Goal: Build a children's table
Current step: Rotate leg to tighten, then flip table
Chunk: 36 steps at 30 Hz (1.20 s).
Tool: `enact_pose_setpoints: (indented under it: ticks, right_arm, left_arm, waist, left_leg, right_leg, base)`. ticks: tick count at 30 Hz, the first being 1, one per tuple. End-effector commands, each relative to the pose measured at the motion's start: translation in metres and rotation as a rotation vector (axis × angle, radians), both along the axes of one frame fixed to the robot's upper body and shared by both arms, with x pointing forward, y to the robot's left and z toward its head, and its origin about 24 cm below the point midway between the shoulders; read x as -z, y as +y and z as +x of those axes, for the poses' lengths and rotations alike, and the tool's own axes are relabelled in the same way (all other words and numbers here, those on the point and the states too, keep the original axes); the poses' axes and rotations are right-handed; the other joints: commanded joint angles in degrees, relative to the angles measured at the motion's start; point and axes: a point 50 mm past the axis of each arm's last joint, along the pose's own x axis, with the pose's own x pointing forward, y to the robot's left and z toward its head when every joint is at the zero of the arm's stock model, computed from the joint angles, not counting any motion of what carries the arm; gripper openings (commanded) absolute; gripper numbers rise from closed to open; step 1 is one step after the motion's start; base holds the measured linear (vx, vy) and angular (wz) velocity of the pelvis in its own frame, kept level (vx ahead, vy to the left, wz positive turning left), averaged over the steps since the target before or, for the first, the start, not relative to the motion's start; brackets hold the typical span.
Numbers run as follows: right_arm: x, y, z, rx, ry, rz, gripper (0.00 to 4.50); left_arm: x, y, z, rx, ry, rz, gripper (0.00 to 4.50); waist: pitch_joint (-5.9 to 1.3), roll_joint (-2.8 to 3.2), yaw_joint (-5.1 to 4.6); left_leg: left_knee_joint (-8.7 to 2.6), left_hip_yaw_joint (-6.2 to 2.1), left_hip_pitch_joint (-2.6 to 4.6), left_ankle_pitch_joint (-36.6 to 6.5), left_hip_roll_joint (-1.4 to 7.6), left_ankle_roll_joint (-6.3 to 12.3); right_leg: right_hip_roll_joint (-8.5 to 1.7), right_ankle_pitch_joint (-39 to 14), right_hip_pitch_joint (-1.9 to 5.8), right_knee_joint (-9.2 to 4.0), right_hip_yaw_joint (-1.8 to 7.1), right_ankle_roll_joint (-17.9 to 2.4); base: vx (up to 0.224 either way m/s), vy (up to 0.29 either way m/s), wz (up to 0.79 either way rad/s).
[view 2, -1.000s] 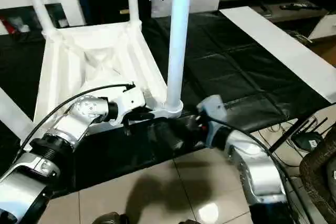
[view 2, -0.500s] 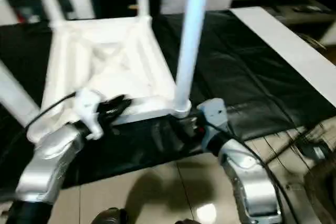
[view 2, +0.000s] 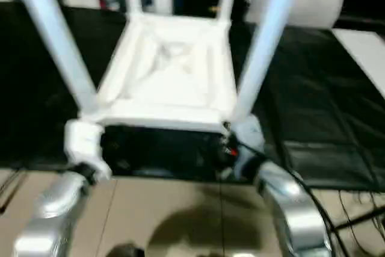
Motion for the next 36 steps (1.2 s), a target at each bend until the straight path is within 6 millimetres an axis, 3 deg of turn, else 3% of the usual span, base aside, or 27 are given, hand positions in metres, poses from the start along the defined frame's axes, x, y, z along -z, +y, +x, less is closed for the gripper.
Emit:
enact_pose_setpoints:
  ticks: [1,2,4,5,6,7,9,10,15,16,17,18,19,20,21,22,24,25,26,27,28,29,33,35,36]
  right_arm:
    - [0.002,-0.005,-0.001,0.010,0.020,0.010,4.50]
    - [0.003,-0.004,0.000,0.011,0.026,0.008,4.50]
    - [0.005,-0.003,0.001,0.014,0.028,-0.006,4.50]
    - [0.004,-0.003,0.002,0.014,0.024,-0.006,4.50]
    - [0.004,-0.003,0.001,0.014,0.027,-0.007,4.50]
    - [0.004,-0.003,0.002,0.018,0.029,0.001,4.50]
    - [0.004,-0.003,0.002,0.021,0.034,0.006,4.50]
    - [0.006,-0.004,0.005,0.047,0.060,-0.010,4.50]
    - [0.007,-0.003,0.009,0.084,0.064,-0.023,4.50]
    - [0.003,-0.002,0.011,0.074,0.019,-0.011,4.50]
    - [0.001,-0.002,0.014,0.073,-0.014,-0.011,4.50]
    - [0.001,-0.002,0.014,0.073,-0.014,-0.011,4.50]
    - [0.000,-0.002,0.016,0.060,-0.020,-0.013,4.50]
    - [0.000,-0.002,0.018,0.049,-0.047,-0.034,4.50]
    - [-0.001,-0.003,0.020,0.050,-0.064,-0.056,4.50]
    - [-0.002,-0.003,0.022,0.043,-0.073,-0.062,4.50]
    - [-0.005,-0.003,0.025,0.039,-0.093,-0.057,4.50]
    - [-0.007,-0.006,0.031,0.059,-0.110,-0.048,4.50]
    - [-0.009,-0.008,0.035,0.075,-0.122,-0.043,4.50]
    - [-0.009,-0.008,0.036,0.077,-0.124,-0.044,4.50]
    - [-0.010,-0.010,0.039,0.094,-0.142,-0.055,4.50]
    - [-0.007,-0.015,0.044,0.141,-0.129,-0.090,4.50]
    - [-0.005,-0.020,0.048,0.146,-0.096,-0.094,4.50]
    - [-0.006,-0.021,0.050,0.142,-0.112,-0.111,4.50]
    - [-0.006,-0.015,0.046,0.082,-0.113,-0.093,4.50]
  left_arm:
    - [-0.005,-0.002,0.003,-0.038,-0.013,0.012,1.54]
    - [-0.006,0.001,0.005,-0.072,-0.017,0.019,1.63]
    - [-0.008,0.006,0.007,-0.107,-0.025,0.025,1.76]
    - [-0.009,0.006,0.007,-0.110,-0.027,0.027,1.87]
    - [-0.009,0.008,0.007,-0.122,-0.026,0.038,1.87]
    - [-0.009,0.010,0.007,-0.132,-0.020,0.047,2.07]
    - [-0.009,0.011,0.008,-0.141,-0.016,0.051,2.14]
    - [-0.009,0.014,0.012,-0.156,-0.019,0.071,2.17]
    - [-0.006,0.024,0.021,-0.212,-0.017,0.118,2.66]
    - [-0.006,0.028,0.026,-0.230,-0.020,0.126,2.80]
    - [-0.007,0.029,0.029,-0.228,-0.023,0.124,2.92]
    - [-0.007,0.029,0.029,-0.228,-0.023,0.124,2.92]
    - [-0.008,0.030,0.033,-0.223,-0.026,0.129,3.01]
    - [-0.009,0.032,0.035,-0.220,-0.028,0.134,3.11]
    - [-0.009,0.033,0.037,-0.221,-0.029,0.137,3.25]
    - [-0.009,0.035,0.038,-0.227,-0.030,0.139,3.36]
    - [-0.010,0.036,0.041,-0.226,-0.037,0.137,3.47]
    - [-0.011,0.038,0.044,-0.226,-0.041,0.139,3.68]
    - [-0.011,0.040,0.046,-0.226,-0.045,0.141,3.68]
    - [-0.011,0.040,0.047,-0.226,-0.045,0.141,3.77]
    - [-0.011,0.042,0.049,-0.228,-0.046,0.142,3.82]
    - [-0.012,0.047,0.051,-0.233,-0.045,0.140,3.87]
    - [-0.016,0.049,0.060,-0.179,-0.060,0.114,3.87]
    - [-0.017,0.049,0.064,-0.146,-0.068,0.127,3.87]
    - [-0.015,0.049,0.066,-0.121,-0.057,0.128,3.87]
  waist:
    - [-2.42,0.36,-0.87]
    - [-1.54,-0.15,-0.54]
    - [-0.96,-0.54,-0.55]
    - [-0.98,-0.42,-0.61]
    - [-1.03,-0.39,-0.74]
    - [-1.99,-0.07,-1.03]
    - [-1.91,-0.23,-1.47]
    - [-1.48,0.04,-1.68]
    - [-2.19,-0.09,-1.65]
    - [-2.93,0.19,-1.41]
    - [-2.70,0.21,-1.43]
    - [-2.99,0.20,-1.34]
    - [-3.43,0.29,-1.33]
    - [-3.90,0.26,-1.32]
    - [-4.66,0.06,-1.28]
    - [-4.40,0.13,-1.18]
    - [-4.47,0.11,-1.11]
    - [-3.84,0.30,-1.17]
    - [-3.87,0.20,-1.16]
    - [-3.80,0.24,-1.07]
    - [-3.26,0.27,-1.12]
    - [-3.64,-0.04,-1.07]
    - [-3.04,0.54,-0.84]
    - [-3.18,0.40,-0.83]
    - [-3.67,0.77,-0.72]
  left_leg:
    - [-5.50,-1.91,0.33,1.5,6.84,8.94]
    - [-6.24,-0.83,-0.09,-7.2,5.54,4.96]
    - [-6.38,-0.22,1.20,-13.4,4.99,0.94]
    - [-6.84,-0.27,1.16,-13.4,5.13,0.14]
    - [-7.09,-0.32,1.15,-13.3,5.34,0.00]
    - [-7.48,-0.55,0.83,-12.5,5.95,-0.23]
    - [-7.58,-0.39,0.81,-14.1,5.89,-0.14]
    - [-7.57,-0.32,0.51,-13.2,5.67,0.12]
    - [-7.11,0.05,0.47,-8.7,5.37,1.63]
    - [-6.80,0.14,0.37,-5.4,5.46,2.20]
    - [-6.84,0.13,0.30,-4.9,5.48,2.36]
    - [-6.73,0.12,0.33,-3.8,5.51,2.61]
    - [-6.29,0.07,0.19,1.2,5.52,3.94]
    - [-6.01,0.06,0.21,3.1,5.51,4.46]
    - [-5.48,0.17,0.20,6.8,5.29,6.12]
    - [-5.38,0.33,-0.07,8.0,5.25,7.68]
    - [-5.31,0.42,-0.14,7.8,5.32,8.72]
    - [-5.59,0.61,-0.18,4.1,5.25,8.96]
    - [-5.65,0.59,-0.25,3.1,5.31,8.65]
    - [-5.75,0.55,-0.26,2.0,5.40,8.25]
    - [-6.05,0.71,-0.13,-0.7,5.47,7.25]
    - [-6.05,0.83,0.28,-2.4,5.54,5.89]
    - [-6.54,0.73,0.15,-5.3,5.56,3.54]
    - [-6.57,0.81,0.33,-6.3,5.44,3.14]
    - [-6.47,0.70,0.33,-6.1,5.47,2.94]
  right_leg:
    - [-8.61,2.0,1.78,-4.14,6.47,-8.8]
    - [-8.75,-10.0,2.49,-5.81,6.41,-7.9]
    - [-8.58,-27.6,1.68,-7.89,6.55,-4.4]
    - [-8.19,-29.2,1.67,-8.18,6.50,-3.2]
    - [-7.97,-28.2,1.65,-8.18,6.44,-3.0]
    - [-7.52,-21.5,2.08,-7.21,6.29,-3.6]
    - [-7.50,-20.0,1.68,-7.13,6.57,-4.4]
    - [-7.52,-18.9,1.49,-7.09,6.77,-5.0]
    - [-7.37,-13.8,1.57,-6.56,6.89,-6.1]
    - [-7.39,-8.9,1.87,-6.03,6.76,-6.8]
    - [-7.32,-7.5,1.79,-5.86,6.79,-7.1]
    - [-7.35,-5.6,1.93,-5.57,6.77,-7.6]
    - [-7.20,2.6,2.09,-4.41,6.74,-9.4]
    - [-7.15,6.2,2.23,-3.86,6.74,-10.2]
    - [-7.05,12.5,2.37,-3.04,6.67,-11.5]
    - [-7.15,14.6,2.18,-2.95,6.53,-12.5]
    - [-7.25,14.5,2.24,-2.91,6.49,-13.2]
    - [-7.20,9.8,1.93,-3.57,6.41,-13.4]
    - [-7.28,8.3,2.16,-3.66,6.45,-13.2]
    - [-7.35,6.6,2.14,-3.77,6.38,-13.1]
    - [-7.21,2.1,1.79,-4.37,6.37,-12.4]
    - [-7.22,-0.9,1.83,-4.62,6.49,-11.9]
    - [-7.24,-5.8,1.47,-5.21,6.55,-10.6]
    - [-7.14,-6.6,1.37,-5.30,6.61,-10.0]
    - [-7.23,-6.4,1.63,-5.11,6.57,-10.0]
  base:
    - [-0.060,0.031,-0.01]
    - [-0.090,0.012,-0.05]
    - [-0.086,0.004,-0.04]
    - [-0.065,0.001,-0.03]
    - [-0.065,0.001,-0.03]
    - [0.000,0.000,0.00]
    - [0.000,0.000,0.00]
    - [0.000,0.000,0.00]
    - [0.000,0.000,0.00]
    - [0.000,0.000,0.00]
    - [0.000,0.000,0.00]
    - [0.000,0.000,0.00]
    - [0.000,0.000,0.00]
    - [0.000,0.000,0.00]
    - [0.000,0.000,0.00]
    - [0.000,0.000,0.00]
    - [0.000,0.000,0.00]
    - [0.000,0.000,0.00]
    - [0.000,0.000,0.00]
    - [0.000,0.000,0.00]
    - [0.000,0.000,0.00]
    - [0.000,0.000,0.00]
    - [-0.014,0.001,0.00]
    - [0.000,0.000,0.00]
    - [0.000,0.000,0.00]
